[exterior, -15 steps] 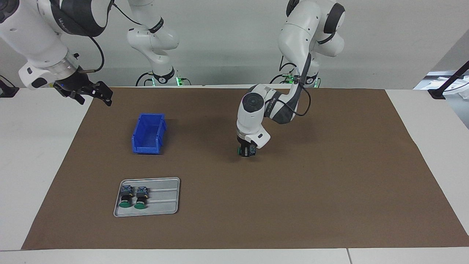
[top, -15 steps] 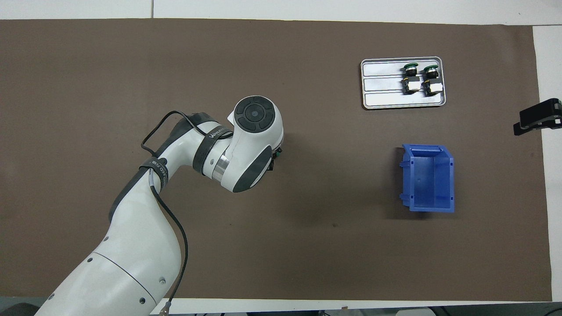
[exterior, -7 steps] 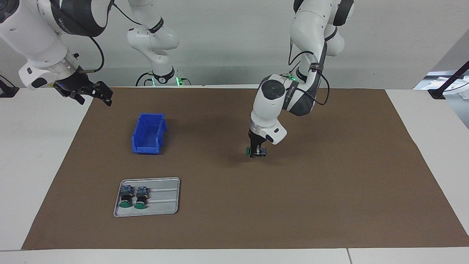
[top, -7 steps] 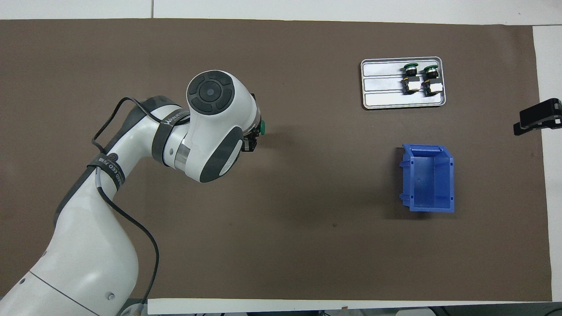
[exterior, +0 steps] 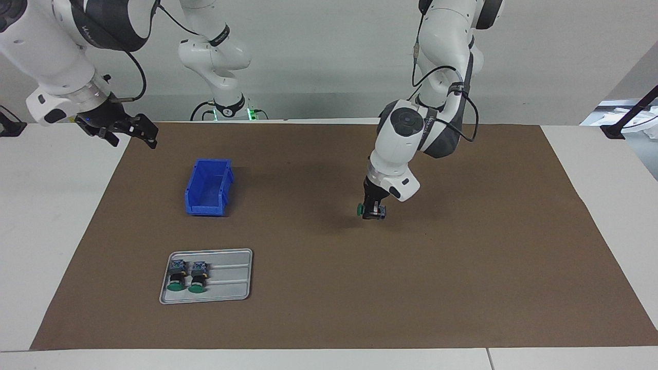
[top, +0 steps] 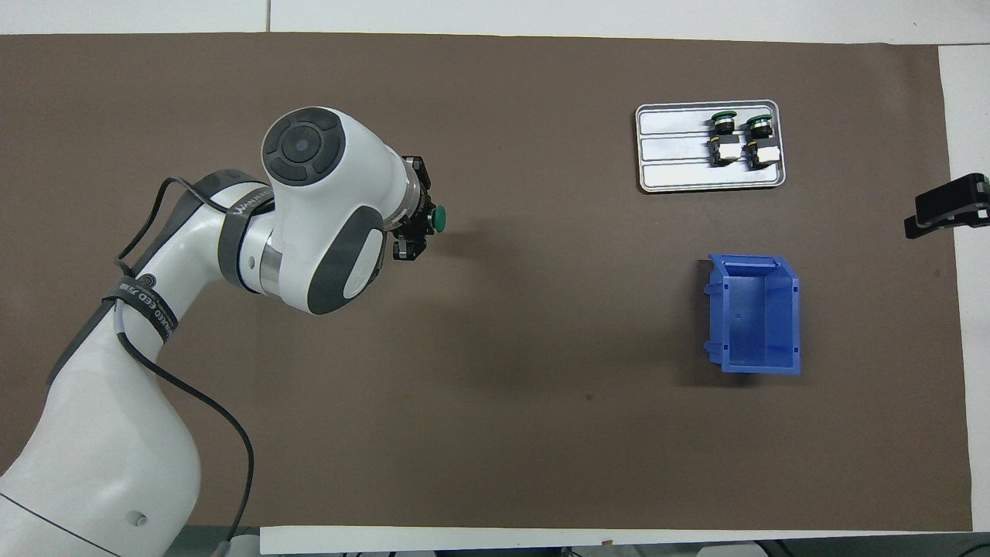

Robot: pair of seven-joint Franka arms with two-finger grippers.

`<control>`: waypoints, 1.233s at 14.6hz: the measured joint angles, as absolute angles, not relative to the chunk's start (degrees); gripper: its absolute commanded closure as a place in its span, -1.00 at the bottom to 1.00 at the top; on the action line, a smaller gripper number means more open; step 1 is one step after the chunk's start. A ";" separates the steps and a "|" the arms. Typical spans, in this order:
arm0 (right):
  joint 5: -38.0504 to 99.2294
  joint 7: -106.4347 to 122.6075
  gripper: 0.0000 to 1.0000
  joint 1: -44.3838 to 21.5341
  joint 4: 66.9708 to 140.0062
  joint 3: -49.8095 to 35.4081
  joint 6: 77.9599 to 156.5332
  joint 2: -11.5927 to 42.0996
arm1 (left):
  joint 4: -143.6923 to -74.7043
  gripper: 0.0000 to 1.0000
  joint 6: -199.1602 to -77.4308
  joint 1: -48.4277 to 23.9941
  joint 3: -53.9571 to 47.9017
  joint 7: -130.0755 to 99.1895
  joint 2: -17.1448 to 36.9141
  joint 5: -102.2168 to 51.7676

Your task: Place and press button with both arms

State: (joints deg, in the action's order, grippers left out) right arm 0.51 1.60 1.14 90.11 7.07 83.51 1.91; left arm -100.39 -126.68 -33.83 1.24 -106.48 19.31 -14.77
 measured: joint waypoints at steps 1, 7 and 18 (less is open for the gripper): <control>0.51 1.60 -0.99 1.14 90.11 7.07 83.51 1.91 | -100.42 0.57 -127.00 -32.63 1.25 -104.50 19.31 -18.54; 0.51 1.60 -0.99 1.14 90.11 7.07 83.51 1.90 | -105.81 0.57 -134.35 -30.47 1.14 -87.63 18.15 -40.79; 0.51 1.60 -0.99 1.14 90.11 7.07 83.51 1.89 | -111.54 0.53 -130.84 -27.35 1.24 -67.14 15.63 -65.34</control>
State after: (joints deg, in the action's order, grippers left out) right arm 0.51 1.60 1.14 90.11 7.07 83.51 1.89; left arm -111.54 -130.84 -27.35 1.24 -67.14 15.63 -65.34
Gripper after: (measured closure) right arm 0.004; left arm 0.670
